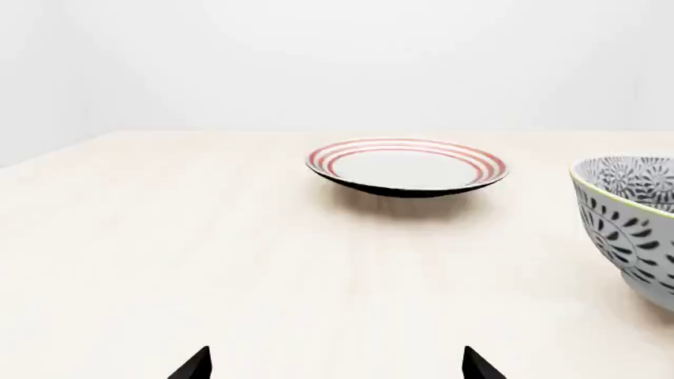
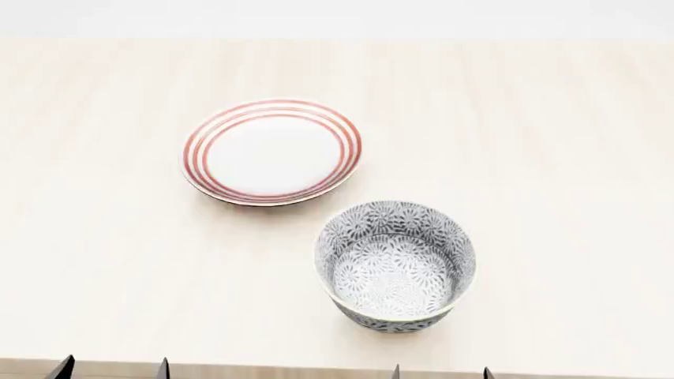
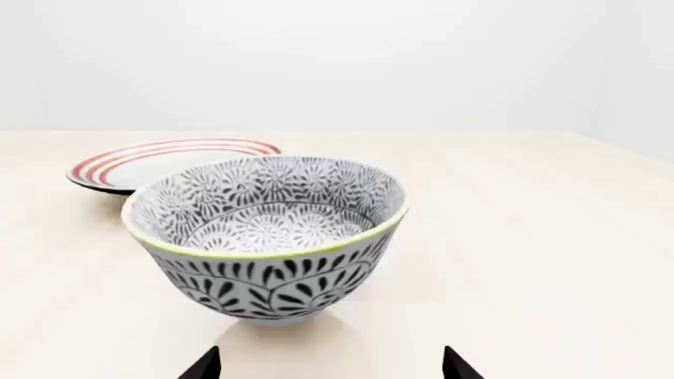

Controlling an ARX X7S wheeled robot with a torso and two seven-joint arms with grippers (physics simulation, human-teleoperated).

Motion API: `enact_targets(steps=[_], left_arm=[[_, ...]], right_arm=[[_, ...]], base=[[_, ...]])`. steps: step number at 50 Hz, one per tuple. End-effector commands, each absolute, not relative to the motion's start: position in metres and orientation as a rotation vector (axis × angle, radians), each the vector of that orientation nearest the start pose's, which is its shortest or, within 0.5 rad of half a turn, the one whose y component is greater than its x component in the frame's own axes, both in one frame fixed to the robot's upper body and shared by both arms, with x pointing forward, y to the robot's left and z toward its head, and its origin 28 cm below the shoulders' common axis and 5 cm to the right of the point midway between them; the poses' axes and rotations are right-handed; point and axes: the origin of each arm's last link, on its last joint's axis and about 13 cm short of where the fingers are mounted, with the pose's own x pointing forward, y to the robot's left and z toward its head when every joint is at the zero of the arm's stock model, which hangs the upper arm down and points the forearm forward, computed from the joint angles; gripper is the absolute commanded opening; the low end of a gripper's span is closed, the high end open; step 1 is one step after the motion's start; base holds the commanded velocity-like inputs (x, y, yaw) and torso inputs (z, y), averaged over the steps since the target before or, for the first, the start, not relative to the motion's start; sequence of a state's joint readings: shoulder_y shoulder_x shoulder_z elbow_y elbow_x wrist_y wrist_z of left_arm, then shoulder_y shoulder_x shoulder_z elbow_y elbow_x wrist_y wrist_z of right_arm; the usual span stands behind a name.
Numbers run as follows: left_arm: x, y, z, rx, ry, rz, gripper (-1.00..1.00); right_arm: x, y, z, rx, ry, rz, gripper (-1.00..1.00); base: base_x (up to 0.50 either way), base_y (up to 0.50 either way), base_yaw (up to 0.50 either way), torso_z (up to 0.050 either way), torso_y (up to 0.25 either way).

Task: Put the bowl on the plate.

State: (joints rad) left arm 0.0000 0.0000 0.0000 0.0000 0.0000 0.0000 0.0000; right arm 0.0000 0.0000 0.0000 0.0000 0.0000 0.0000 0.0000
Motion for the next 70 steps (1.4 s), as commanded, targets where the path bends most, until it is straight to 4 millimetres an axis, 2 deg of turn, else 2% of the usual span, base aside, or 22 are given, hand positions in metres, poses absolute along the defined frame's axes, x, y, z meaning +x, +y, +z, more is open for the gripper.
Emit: enact_targets(steps=[1, 19, 31, 33, 35, 38, 39, 40, 41, 44, 48, 52, 70], left_arm=[[0.211, 0.206, 0.012, -0.002, 0.003, 0.000, 1.00], [0.208, 0.201, 0.006, 0.006, 0.014, -0.015, 1.00], [0.211, 0.205, 0.013, 0.010, 0.029, 0.006, 1.00], [0.213, 0.207, 0.020, 0.020, -0.010, 0.018, 1.00], [0.216, 0.210, 0.034, 0.014, -0.078, 0.041, 1.00], [0.220, 0.222, 0.071, 0.022, -0.261, 0.127, 1.00], [0.220, 0.223, 0.075, 0.018, -0.277, 0.135, 1.00], [0.220, 0.227, 0.088, 0.031, -0.335, 0.168, 1.00], [0.219, 0.233, 0.105, 0.036, -0.420, 0.214, 1.00], [0.214, 0.244, 0.131, 0.037, -0.553, 0.300, 1.00], [0.207, 0.250, 0.148, 0.049, -0.665, 0.362, 1.00], [0.203, 0.251, 0.153, 0.076, -0.736, 0.398, 1.00], [0.204, 0.251, 0.150, 0.084, -0.731, 0.410, 1.00]], right_arm=[[0.210, -0.096, 0.013, 0.005, 0.001, -0.003, 1.00], [0.211, -0.097, 0.012, 0.020, -0.006, -0.006, 1.00], [0.211, -0.097, 0.014, 0.010, 0.004, -0.013, 1.00], [0.212, -0.098, 0.019, 0.020, -0.009, -0.020, 1.00], [0.216, -0.101, 0.034, 0.034, -0.086, -0.038, 1.00], [0.223, -0.110, 0.069, 0.109, -0.249, -0.084, 1.00], [0.224, -0.111, 0.073, 0.121, -0.260, -0.086, 1.00], [0.226, -0.117, 0.093, 0.143, -0.377, -0.121, 1.00], [0.226, -0.120, 0.102, 0.124, -0.444, -0.131, 1.00], [0.221, -0.127, 0.128, 0.176, -0.627, -0.186, 1.00], [0.218, -0.130, 0.140, 0.197, -0.718, -0.213, 1.00], [0.216, -0.131, 0.143, 0.215, -0.751, -0.216, 1.00], [0.214, -0.126, 0.141, 0.192, -0.736, -0.160, 1.00]], base=[[0.00, 0.00, 0.00, 0.000, 0.000], [0.00, 0.00, 0.00, 0.000, 0.000], [0.00, 0.00, 0.00, 0.000, 0.000], [0.00, 0.00, 0.00, 0.000, 0.000], [0.00, 0.00, 0.00, 0.000, 0.000], [0.00, 0.00, 0.00, 0.000, 0.000], [0.00, 0.00, 0.00, 0.000, 0.000], [0.00, 0.00, 0.00, 0.000, 0.000], [0.00, 0.00, 0.00, 0.000, 0.000], [0.00, 0.00, 0.00, 0.000, 0.000], [0.00, 0.00, 0.00, 0.000, 0.000], [0.02, 0.00, 0.00, 0.000, 0.000], [0.45, 0.00, 0.00, 0.000, 0.000]])
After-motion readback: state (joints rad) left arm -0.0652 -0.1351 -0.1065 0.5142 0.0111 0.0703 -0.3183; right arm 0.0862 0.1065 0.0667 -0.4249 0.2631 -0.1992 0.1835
